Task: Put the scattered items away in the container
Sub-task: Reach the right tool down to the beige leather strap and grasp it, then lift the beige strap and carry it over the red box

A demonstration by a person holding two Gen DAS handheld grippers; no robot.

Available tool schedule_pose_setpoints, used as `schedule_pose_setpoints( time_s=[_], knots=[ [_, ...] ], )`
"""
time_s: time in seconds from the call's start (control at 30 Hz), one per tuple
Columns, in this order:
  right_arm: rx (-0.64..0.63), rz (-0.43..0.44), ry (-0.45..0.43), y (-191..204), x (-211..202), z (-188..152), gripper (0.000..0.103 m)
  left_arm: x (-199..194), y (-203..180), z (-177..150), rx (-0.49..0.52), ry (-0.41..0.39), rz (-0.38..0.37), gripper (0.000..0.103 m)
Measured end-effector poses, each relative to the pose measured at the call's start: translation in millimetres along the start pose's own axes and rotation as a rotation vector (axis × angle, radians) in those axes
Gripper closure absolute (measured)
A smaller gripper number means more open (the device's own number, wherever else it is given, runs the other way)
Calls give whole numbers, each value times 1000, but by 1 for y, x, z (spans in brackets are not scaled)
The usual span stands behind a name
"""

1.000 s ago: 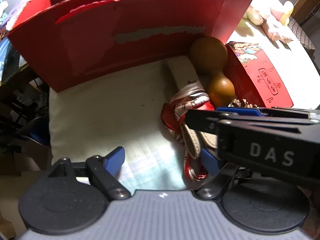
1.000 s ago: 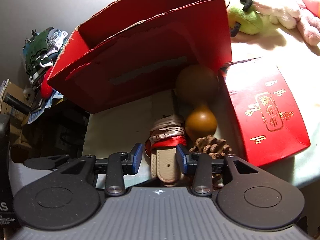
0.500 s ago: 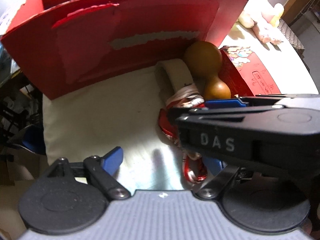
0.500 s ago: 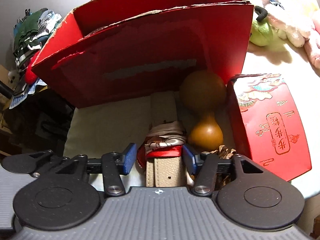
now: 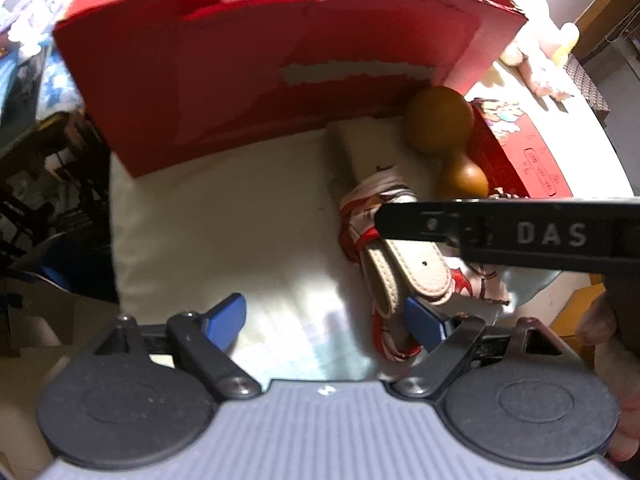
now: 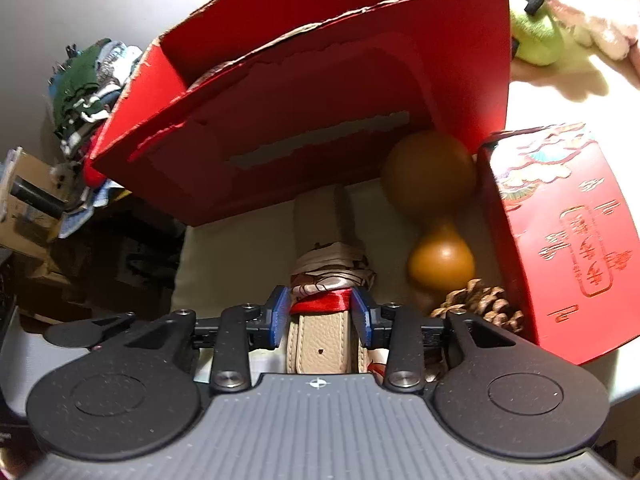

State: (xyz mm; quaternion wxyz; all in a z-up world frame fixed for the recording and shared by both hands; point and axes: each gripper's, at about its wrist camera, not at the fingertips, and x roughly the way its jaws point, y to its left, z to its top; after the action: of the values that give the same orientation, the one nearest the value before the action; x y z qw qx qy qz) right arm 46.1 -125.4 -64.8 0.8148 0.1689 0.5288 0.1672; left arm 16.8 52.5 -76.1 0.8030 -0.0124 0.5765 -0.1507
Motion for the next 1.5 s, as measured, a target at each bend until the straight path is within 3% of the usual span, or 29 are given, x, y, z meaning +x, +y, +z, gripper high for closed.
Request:
schedule_pose_setpoints(
  time_s=[0.17, 0.3, 0.43, 0.5, 0.57, 0.67, 0.8, 0.93, 1.07, 1.3, 1.5],
  knots=[
    [12, 60, 14, 2, -1, -2, 62, -13, 15, -4, 8, -39, 28, 12],
    [18, 1, -34, 1, -10, 4, 62, -29, 25, -1, -10, -90, 8, 10],
    [36, -20, -18, -2, -6, 9, 66, -27, 17, 8, -3, -104, -33, 9],
    [31, -20, -3, 2, -1, 10, 66, -20, 9, 11, 5, -86, -57, 16],
    [15, -30, 5, 2, 2, 11, 65, -11, 3, 11, 16, -55, -95, 40],
    [8, -29, 11, 3, 4, 13, 64, -1, 0, 12, 13, -25, -153, 48],
    [11, -28, 14, 4, 10, 15, 63, 3, 2, 13, 0, -31, -194, 52],
    [-4, -34, 22, 6, 16, 14, 55, 11, 5, 13, -30, -24, -247, 51],
    [-16, -32, 25, 5, 15, 14, 58, 14, 10, 13, -62, -24, -276, 53],
    [31, 23, 3, 2, 0, 10, 60, -10, -3, 5, 5, -75, -239, 55],
    [8, 70, -93, 14, -49, 8, 60, -62, -21, -1, 115, -187, -234, 55]
  ],
)
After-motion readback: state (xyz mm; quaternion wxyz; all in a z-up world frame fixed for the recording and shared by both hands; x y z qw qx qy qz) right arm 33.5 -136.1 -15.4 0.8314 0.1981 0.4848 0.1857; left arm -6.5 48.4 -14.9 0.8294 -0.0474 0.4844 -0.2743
